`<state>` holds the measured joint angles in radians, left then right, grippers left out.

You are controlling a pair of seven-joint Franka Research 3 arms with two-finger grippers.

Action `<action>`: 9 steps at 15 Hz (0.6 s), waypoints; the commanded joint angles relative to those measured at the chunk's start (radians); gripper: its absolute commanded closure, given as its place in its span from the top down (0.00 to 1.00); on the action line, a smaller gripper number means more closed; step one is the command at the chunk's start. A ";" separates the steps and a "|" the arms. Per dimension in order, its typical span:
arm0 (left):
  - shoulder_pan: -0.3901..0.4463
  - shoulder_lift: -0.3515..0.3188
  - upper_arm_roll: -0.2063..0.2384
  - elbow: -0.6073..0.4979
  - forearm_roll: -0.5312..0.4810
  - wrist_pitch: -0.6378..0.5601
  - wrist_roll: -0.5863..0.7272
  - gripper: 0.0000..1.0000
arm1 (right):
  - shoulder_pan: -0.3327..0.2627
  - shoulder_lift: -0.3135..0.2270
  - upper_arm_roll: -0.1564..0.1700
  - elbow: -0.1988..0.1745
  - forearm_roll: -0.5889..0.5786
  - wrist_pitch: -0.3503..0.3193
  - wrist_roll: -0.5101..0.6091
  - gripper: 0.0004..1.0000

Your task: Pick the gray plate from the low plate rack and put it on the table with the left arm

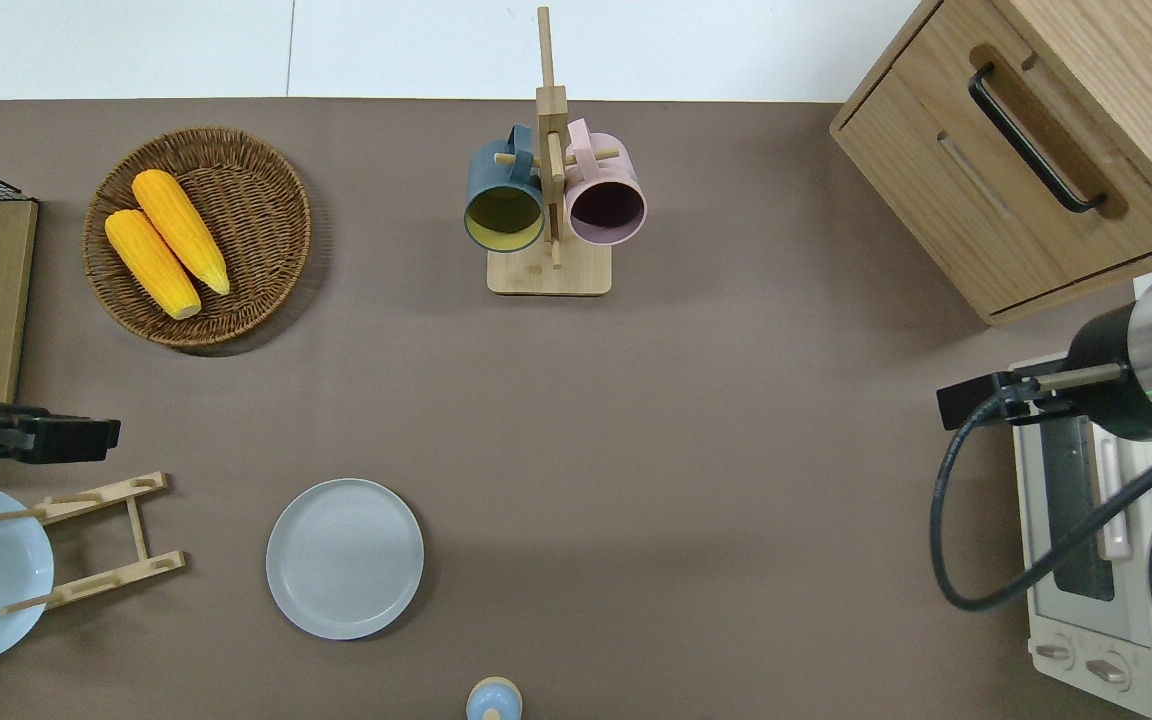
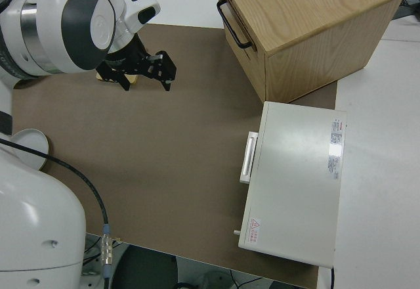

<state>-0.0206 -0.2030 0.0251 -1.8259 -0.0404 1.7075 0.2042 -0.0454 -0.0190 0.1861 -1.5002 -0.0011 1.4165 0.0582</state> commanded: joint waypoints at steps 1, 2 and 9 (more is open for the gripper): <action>-0.100 0.029 0.056 0.002 0.028 -0.008 -0.051 1.00 | -0.010 -0.002 0.006 0.006 0.010 -0.014 0.000 0.99; -0.134 0.054 0.084 0.010 0.039 -0.014 -0.074 1.00 | -0.010 -0.002 0.006 0.006 0.010 -0.014 0.000 0.99; -0.176 0.063 0.113 0.042 0.045 -0.032 -0.066 1.00 | -0.010 -0.002 0.006 0.006 0.010 -0.014 -0.001 0.99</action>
<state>-0.1652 -0.1444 0.1200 -1.8155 -0.0237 1.7062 0.1495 -0.0454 -0.0190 0.1860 -1.5002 -0.0011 1.4165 0.0582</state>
